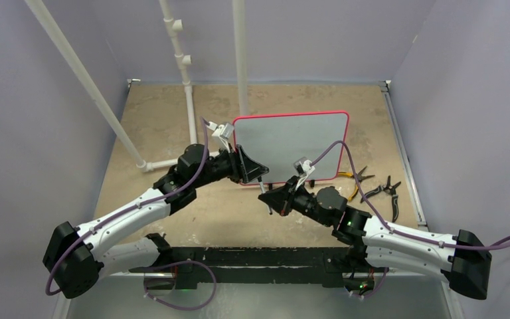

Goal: Write a sentence on the whiteboard
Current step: Open the pen cap from the whiteboard marker.

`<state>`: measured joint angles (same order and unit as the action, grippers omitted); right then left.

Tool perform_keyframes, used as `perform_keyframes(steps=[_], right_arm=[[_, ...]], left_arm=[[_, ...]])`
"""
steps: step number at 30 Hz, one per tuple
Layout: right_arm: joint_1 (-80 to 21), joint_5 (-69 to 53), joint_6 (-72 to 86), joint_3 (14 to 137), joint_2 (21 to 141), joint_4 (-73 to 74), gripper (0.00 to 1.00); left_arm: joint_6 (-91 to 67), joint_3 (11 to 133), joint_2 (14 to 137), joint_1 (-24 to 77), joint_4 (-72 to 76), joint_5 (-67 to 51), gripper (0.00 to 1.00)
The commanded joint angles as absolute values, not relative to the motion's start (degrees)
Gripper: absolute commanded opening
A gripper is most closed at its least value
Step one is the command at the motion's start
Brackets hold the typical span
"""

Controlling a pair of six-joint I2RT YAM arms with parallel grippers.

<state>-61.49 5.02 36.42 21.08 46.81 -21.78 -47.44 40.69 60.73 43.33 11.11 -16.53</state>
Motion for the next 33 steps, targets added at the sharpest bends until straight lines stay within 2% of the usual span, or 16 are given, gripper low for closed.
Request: perform_keyframes(steps=[1, 4, 6, 9, 10, 11, 21, 33], right_arm=[[-61.8, 6.4, 35.8, 22.3, 45.9, -23.8, 0.0], [-61.8, 6.6, 35.9, 22.2, 45.7, -23.8, 0.0], [-61.8, 6.7, 35.9, 22.1, 45.8, -23.8, 0.0], [-61.8, 7.1, 36.1, 22.0, 46.1, -23.5, 0.0], [-61.8, 7.3, 36.2, 21.9, 46.1, -23.4, 0.0], [-61.8, 7.6, 36.2, 21.8, 46.2, -23.3, 0.0], [-61.9, 5.5, 36.8, 18.1, 45.7, -22.1, 0.0], [-63.2, 6.7, 37.9, 16.1, 45.3, -20.3, 0.0]], left_arm=[[-48.4, 39.8, 61.2, 44.3, 13.2, -17.2, 0.49], [-48.9, 39.5, 61.6, 45.1, 14.1, -17.4, 0.44], [-49.3, 39.1, 61.8, 45.4, 15.7, -17.9, 0.33], [-50.4, 38.6, 61.9, 45.5, 17.3, -18.1, 0.08], [-50.8, 38.5, 61.9, 45.5, 17.6, -18.0, 0.02], [-51.1, 38.4, 61.8, 45.5, 18.0, -18.0, 0.0], [-44.7, 40.5, 55.8, 45.1, 12.8, -5.2, 0.0], [-43.5, 40.6, 50.1, 42.4, 14.9, 1.2, 0.0]])
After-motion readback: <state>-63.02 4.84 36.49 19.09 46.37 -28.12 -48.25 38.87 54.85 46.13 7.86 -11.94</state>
